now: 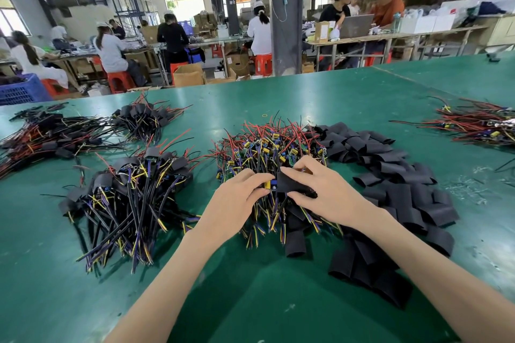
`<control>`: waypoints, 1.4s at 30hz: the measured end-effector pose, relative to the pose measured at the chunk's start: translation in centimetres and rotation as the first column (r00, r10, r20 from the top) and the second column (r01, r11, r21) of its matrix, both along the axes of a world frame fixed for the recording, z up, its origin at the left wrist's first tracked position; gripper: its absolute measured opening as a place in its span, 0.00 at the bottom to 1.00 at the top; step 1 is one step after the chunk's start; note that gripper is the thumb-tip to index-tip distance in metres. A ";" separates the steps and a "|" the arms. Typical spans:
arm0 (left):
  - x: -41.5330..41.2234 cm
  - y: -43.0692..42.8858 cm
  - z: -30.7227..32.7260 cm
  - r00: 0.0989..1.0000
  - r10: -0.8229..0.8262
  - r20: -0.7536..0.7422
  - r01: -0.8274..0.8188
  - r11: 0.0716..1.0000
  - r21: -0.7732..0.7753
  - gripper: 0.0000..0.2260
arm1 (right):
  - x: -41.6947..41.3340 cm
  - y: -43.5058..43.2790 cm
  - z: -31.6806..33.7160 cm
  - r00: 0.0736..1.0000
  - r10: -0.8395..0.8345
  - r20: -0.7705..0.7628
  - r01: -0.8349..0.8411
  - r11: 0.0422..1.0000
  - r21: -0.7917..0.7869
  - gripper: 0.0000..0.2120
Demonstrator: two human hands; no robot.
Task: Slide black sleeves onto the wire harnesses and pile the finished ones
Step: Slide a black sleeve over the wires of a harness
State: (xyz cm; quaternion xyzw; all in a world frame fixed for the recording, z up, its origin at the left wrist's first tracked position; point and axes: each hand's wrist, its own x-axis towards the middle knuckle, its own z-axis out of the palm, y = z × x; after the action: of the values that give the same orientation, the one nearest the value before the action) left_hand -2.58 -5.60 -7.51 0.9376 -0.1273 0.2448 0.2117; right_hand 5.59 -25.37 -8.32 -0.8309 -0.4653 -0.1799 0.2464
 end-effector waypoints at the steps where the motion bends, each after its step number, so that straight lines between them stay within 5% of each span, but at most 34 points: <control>1: 0.0 0.0 0.1 1.000 -0.002 0.001 0.002 1.000 0.001 0.12 | 0.1 0.0 0.0 1.000 0.009 -0.019 -0.009 1.000 0.010 0.22; 7: -0.1 0.0 0.2 1.000 -0.012 0.027 0.012 1.000 -0.007 0.11 | 0.1 0.3 -0.1 0.992 0.050 -0.119 -0.047 0.998 0.033 0.21; 19: 0.0 -0.2 -0.1 1.000 0.017 -0.003 -0.016 0.999 0.038 0.14 | 0.2 0.2 -0.3 0.997 0.069 -0.030 -0.068 0.997 0.034 0.21; 42: 0.2 -0.4 -0.6 1.000 -0.023 0.002 0.023 0.983 -0.182 0.11 | -0.4 0.4 0.2 0.996 0.085 -0.033 -0.083 0.995 0.060 0.22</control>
State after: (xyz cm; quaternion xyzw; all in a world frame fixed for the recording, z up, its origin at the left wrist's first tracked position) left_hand -2.33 -6.01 -8.10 0.9129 -0.1154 0.2526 0.2992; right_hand 5.21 -24.98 -8.16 -0.8060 -0.4900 -0.1683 0.2862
